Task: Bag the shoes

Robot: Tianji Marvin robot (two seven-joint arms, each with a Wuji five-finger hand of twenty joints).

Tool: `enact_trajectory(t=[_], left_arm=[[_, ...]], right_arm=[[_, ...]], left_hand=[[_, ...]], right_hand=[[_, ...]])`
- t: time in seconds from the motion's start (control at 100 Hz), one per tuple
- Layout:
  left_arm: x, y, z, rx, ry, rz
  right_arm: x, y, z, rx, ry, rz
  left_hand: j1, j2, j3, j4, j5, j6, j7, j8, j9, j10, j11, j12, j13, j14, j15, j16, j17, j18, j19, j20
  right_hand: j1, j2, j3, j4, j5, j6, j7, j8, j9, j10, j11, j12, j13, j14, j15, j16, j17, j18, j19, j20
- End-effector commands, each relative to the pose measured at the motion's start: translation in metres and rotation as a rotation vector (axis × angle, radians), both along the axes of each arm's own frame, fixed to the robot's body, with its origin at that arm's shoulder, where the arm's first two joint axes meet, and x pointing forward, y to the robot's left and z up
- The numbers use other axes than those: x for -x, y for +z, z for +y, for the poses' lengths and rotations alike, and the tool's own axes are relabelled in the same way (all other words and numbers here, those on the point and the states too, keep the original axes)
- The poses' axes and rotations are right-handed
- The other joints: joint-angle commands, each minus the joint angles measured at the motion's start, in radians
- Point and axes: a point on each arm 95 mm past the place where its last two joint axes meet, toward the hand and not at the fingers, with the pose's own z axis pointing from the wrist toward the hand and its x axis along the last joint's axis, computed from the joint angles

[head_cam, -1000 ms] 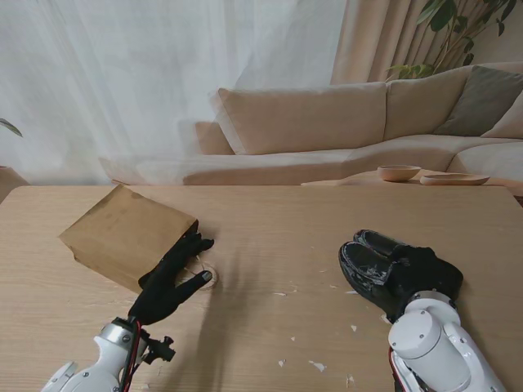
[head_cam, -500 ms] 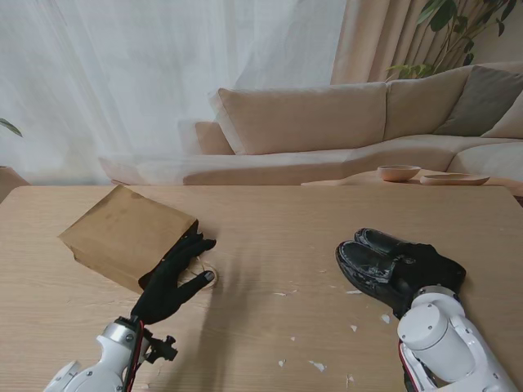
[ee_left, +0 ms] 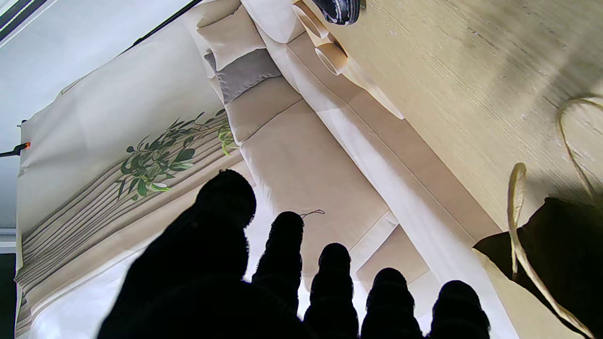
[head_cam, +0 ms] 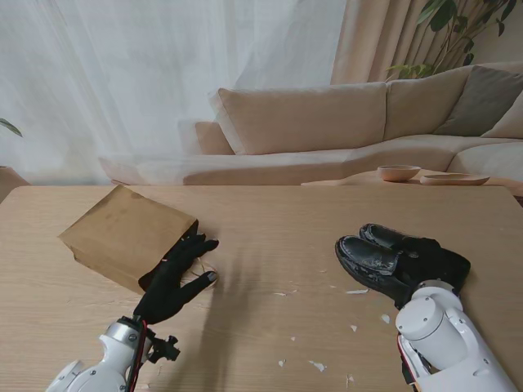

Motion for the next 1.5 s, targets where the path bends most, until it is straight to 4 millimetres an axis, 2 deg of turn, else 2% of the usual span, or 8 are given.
enact_trajectory(t=[0.0,0.1,0.38,0.63,0.97,1.22,1.39,1.49], left_arm=[[0.001,-0.001,-0.003,-0.001,-0.006,0.011],[0.001,0.0,-0.003,-0.001,-0.006,0.013],[0.003,0.001,-0.003,0.002,-0.009,0.01],[0.004,0.001,-0.004,-0.002,-0.013,0.011],[0.005,0.0,-0.006,-0.015,-0.019,0.013],[0.005,-0.001,-0.006,-0.025,-0.017,0.001],[0.005,-0.001,-0.009,-0.032,-0.018,-0.003],[0.005,-0.001,-0.01,-0.039,-0.018,-0.005]], right_arm=[[0.005,-0.007,0.003,-0.004,0.012,0.022],[0.007,-0.005,0.003,0.02,0.027,0.023],[0.019,0.009,0.005,0.112,0.084,0.036],[0.036,0.029,0.008,0.107,0.108,0.002],[0.064,0.05,-0.017,0.182,0.15,0.096],[0.075,0.05,-0.042,0.224,0.166,0.157],[0.073,0.047,-0.055,0.213,0.173,0.184],[0.068,0.045,-0.062,0.204,0.177,0.212]], left_hand=[[0.028,0.038,-0.013,0.013,-0.027,-0.035,0.011,0.005,-0.011,-0.014,-0.019,0.008,-0.018,-0.017,-0.002,-0.004,-0.004,-0.011,-0.017,0.0],[0.028,0.038,-0.015,0.013,-0.026,-0.036,0.011,0.005,-0.011,-0.016,-0.02,0.008,-0.018,-0.018,-0.002,-0.004,-0.004,-0.011,-0.017,-0.001],[0.031,0.037,-0.015,0.014,-0.022,-0.036,0.012,0.006,-0.012,-0.015,-0.02,0.009,-0.018,-0.017,-0.002,-0.004,-0.004,-0.011,-0.017,-0.002],[0.034,0.035,-0.014,0.014,-0.016,-0.033,0.014,0.006,-0.011,-0.014,-0.019,0.01,-0.018,-0.016,-0.002,-0.004,-0.004,-0.01,-0.016,-0.001],[0.033,0.035,-0.013,0.015,-0.022,-0.037,0.013,0.007,-0.013,-0.017,-0.022,0.01,-0.018,-0.017,-0.002,-0.005,-0.004,-0.011,-0.016,-0.002],[0.033,0.035,-0.014,0.015,-0.024,-0.039,0.015,0.008,-0.012,-0.018,-0.023,0.012,-0.018,-0.018,-0.002,-0.006,-0.004,-0.011,-0.017,-0.002],[0.032,0.035,-0.013,0.015,-0.024,-0.039,0.017,0.008,-0.012,-0.018,-0.021,0.014,-0.018,-0.018,-0.002,-0.006,-0.004,-0.012,-0.017,-0.002],[0.033,0.035,-0.013,0.015,-0.024,-0.036,0.017,0.009,-0.013,-0.017,-0.021,0.015,-0.018,-0.018,-0.002,-0.006,-0.004,-0.011,-0.017,-0.002]], right_hand=[[-0.084,-0.061,0.091,-0.039,-0.026,-0.042,-0.045,0.004,-0.012,0.026,-0.035,-0.016,-0.023,-0.017,0.011,0.0,0.024,0.068,-0.006,0.004],[-0.195,-0.131,0.216,0.062,-0.083,-0.003,-0.211,0.07,-0.008,0.026,-0.111,-0.046,-0.024,-0.011,-0.003,-0.008,0.019,0.074,-0.009,-0.004],[-0.323,-0.142,0.173,0.069,-0.242,0.109,-0.315,0.116,-0.014,0.067,-0.206,-0.08,-0.036,0.0,-0.052,-0.011,0.005,0.085,-0.044,-0.029],[-0.319,-0.1,0.113,0.092,-0.247,0.198,-0.309,0.164,-0.014,0.101,-0.143,-0.05,-0.023,0.019,0.025,0.021,0.033,0.105,-0.031,-0.026],[-0.286,-0.061,0.056,0.117,-0.254,0.186,-0.33,0.168,-0.02,0.108,-0.137,-0.051,-0.029,0.027,0.043,0.008,0.037,0.114,-0.027,-0.034],[-0.172,-0.062,0.091,0.115,-0.153,0.02,-0.389,0.153,-0.012,0.053,-0.175,-0.067,-0.038,0.016,-0.041,-0.022,0.006,0.1,-0.058,-0.055],[-0.296,-0.083,0.047,0.104,-0.237,0.084,-0.45,0.137,-0.011,0.031,-0.212,-0.083,-0.043,0.015,-0.069,-0.019,-0.008,0.102,-0.074,-0.057],[-0.366,-0.068,-0.016,0.109,-0.293,0.13,-0.482,0.16,-0.015,0.066,-0.27,-0.106,-0.051,0.011,-0.111,-0.02,-0.024,0.1,-0.086,-0.054]])
